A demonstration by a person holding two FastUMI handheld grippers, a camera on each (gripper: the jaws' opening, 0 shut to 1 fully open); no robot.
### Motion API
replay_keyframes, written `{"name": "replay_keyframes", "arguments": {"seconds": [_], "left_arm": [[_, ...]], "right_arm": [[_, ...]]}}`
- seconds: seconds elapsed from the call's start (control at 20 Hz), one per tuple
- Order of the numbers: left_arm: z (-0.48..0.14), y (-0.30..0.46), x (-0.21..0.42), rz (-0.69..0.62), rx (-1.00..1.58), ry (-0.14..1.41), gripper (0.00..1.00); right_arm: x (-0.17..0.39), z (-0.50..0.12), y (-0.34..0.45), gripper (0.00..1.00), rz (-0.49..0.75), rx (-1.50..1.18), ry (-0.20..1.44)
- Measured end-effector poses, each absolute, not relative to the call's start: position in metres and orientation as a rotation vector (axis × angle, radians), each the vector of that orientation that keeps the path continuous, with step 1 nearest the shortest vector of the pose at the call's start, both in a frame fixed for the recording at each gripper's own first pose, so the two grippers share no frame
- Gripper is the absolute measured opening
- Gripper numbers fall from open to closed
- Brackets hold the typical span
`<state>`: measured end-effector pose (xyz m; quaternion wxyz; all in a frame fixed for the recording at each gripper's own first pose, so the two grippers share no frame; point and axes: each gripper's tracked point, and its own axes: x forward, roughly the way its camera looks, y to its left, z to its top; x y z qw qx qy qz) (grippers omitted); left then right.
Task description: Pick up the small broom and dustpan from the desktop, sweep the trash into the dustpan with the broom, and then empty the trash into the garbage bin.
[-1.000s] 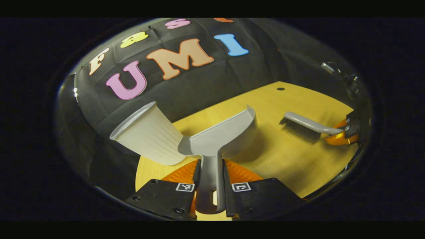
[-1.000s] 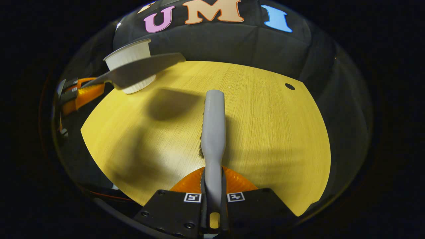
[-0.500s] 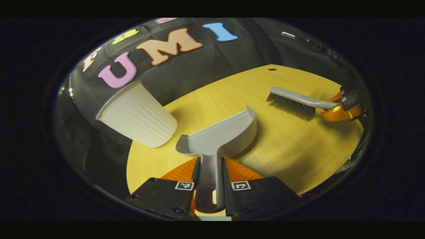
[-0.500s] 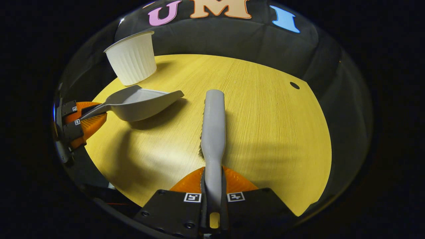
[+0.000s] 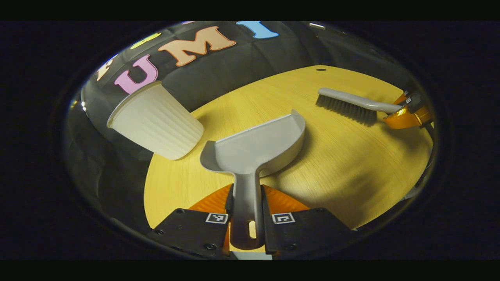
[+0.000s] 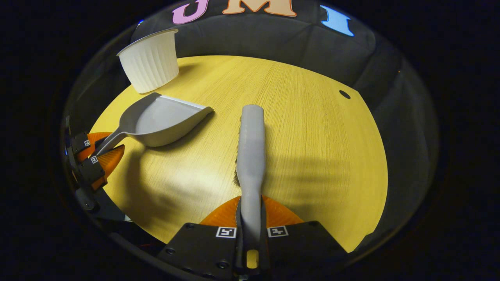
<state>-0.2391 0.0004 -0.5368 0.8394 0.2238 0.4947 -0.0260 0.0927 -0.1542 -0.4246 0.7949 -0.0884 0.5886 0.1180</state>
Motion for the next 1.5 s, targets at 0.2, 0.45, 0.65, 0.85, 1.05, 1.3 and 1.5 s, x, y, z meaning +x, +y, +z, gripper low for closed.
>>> {"name": "replay_keyframes", "arguments": {"seconds": [0.2, 0.45, 0.65, 0.85, 1.05, 1.3, 1.5], "left_arm": [[-0.546, -0.002, -0.248, -0.041, 0.447, 1.070, 0.27], [-0.543, -0.007, -0.244, -0.038, 0.389, 1.056, 0.31], [-0.524, -0.011, -0.232, -0.011, 0.352, 0.994, 0.78], [-0.442, 0.000, -0.183, 0.111, 0.332, 0.719, 0.94], [-0.330, -0.008, -0.131, 0.188, 0.237, 0.437, 0.94], [-0.205, -0.031, -0.094, 0.205, 0.287, 0.129, 0.92], [-0.177, -0.067, -0.081, 0.081, 0.211, 0.055, 0.93]], "right_arm": [[0.088, -0.423, -0.151, 0.13, 0.216, -0.176, 1.304], [0.084, -0.418, -0.149, 0.22, 0.194, -0.165, 1.311], [0.088, -0.376, -0.156, 0.52, 0.195, -0.142, 1.264], [0.127, -0.312, -0.162, 0.93, 0.174, -0.092, 1.023], [0.190, -0.194, -0.166, 0.93, 0.173, 0.007, 0.606], [0.208, -0.104, -0.170, 0.92, 0.197, 0.029, 0.326], [0.206, -0.063, -0.189, 0.92, 0.122, 0.047, 0.228]]}}
